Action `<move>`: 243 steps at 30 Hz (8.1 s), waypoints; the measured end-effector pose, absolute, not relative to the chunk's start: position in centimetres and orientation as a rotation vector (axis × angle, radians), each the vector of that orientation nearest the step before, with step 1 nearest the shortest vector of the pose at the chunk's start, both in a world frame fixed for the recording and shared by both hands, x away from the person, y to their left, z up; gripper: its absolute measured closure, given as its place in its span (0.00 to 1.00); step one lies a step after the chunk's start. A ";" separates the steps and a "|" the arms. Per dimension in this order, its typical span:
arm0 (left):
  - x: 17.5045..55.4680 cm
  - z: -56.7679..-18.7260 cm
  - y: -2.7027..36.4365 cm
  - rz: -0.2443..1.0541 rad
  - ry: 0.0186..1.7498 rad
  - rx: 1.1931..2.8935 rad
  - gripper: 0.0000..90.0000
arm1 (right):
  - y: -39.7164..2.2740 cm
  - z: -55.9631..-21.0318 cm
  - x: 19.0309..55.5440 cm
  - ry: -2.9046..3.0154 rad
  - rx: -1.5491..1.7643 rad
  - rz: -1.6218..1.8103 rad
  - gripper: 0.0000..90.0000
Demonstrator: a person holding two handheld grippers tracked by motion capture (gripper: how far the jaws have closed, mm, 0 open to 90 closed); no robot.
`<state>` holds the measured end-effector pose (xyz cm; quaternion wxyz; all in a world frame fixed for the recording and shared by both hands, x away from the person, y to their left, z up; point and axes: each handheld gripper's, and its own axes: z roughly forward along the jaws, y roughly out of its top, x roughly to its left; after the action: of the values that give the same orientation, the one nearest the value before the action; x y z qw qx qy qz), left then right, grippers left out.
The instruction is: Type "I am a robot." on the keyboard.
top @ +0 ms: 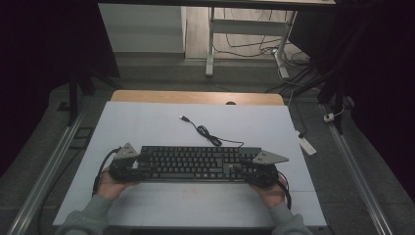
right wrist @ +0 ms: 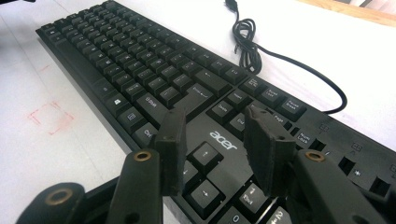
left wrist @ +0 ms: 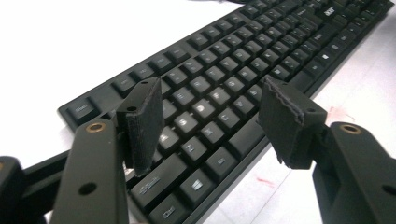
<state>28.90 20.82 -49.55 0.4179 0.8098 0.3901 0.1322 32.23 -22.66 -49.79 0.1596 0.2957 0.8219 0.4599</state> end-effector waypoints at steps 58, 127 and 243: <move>30.7 -52.1 13.6 0.229 0.787 2.300 0.99 | -24.5 -50.3 31.2 2.339 0.867 1.284 0.64; 30.9 -49.3 20.1 0.337 1.048 2.040 0.62 | -24.7 -50.6 31.6 2.332 0.884 1.254 0.63; 30.6 -49.2 20.2 0.297 0.992 2.038 0.35 | -17.4 -48.3 32.3 2.448 0.707 1.378 0.99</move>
<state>30.56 20.19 -49.15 0.4148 0.8112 0.3948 0.1181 32.32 -17.44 -48.27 0.1222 0.2421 0.8388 0.4720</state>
